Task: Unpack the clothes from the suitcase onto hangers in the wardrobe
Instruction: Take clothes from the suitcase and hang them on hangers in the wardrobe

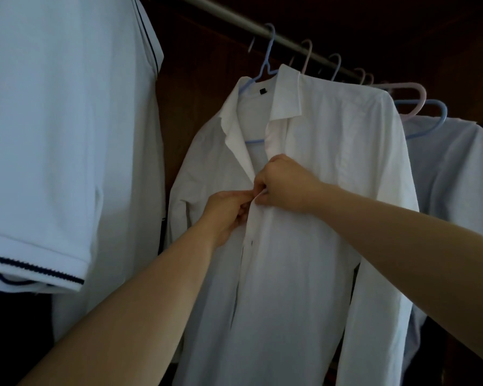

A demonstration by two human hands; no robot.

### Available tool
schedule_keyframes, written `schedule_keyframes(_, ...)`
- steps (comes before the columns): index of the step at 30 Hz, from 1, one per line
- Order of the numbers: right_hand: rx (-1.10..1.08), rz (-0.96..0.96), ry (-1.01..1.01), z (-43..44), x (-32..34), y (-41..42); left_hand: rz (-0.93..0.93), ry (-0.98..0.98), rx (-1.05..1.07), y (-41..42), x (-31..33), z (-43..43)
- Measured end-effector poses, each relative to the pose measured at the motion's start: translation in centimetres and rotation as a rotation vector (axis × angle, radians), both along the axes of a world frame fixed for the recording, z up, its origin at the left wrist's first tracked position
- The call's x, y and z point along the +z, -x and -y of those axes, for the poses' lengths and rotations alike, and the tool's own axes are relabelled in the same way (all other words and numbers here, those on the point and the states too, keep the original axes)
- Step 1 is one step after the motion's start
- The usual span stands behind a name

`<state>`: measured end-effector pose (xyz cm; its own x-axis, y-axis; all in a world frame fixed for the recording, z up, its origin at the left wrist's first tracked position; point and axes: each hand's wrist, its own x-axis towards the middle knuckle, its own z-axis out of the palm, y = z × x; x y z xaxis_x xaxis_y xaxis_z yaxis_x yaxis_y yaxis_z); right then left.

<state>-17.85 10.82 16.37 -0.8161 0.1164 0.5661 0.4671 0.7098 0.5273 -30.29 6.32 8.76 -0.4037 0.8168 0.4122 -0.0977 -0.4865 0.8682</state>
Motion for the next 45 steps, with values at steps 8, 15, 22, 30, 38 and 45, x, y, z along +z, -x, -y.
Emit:
schedule_keyframes(8, 0.036, -0.007, -0.033, 1.0, -0.1, 0.1, -0.113, 0.119, 0.023, 1.4, 1.4, 1.2)
schedule_keyframes(15, -0.006, 0.008, 0.004, 1.4, 0.1, 0.6, -0.149, 0.053, -0.032, 2.4, 0.8, 1.3)
schedule_keyframes(22, -0.033, -0.02, 0.165, 1.5, 0.3, 0.8, -0.269, -0.124, 0.201, 2.5, -0.8, 1.0)
schedule_keyframes(30, -0.031, -0.106, 0.353, 1.7, 0.7, 0.8, -0.286, -0.221, 0.407, 1.1, -0.5, 0.1)
schedule_keyframes(38, -0.015, -0.231, 0.546, 2.2, 1.4, 0.6, -0.35, -0.207, 0.358, 1.7, 0.1, 0.3)
schedule_keyframes(45, -0.032, -0.191, 0.586, 2.8, 2.1, 0.8, -0.368, -0.229, 0.342, 2.1, 0.0, 0.0)
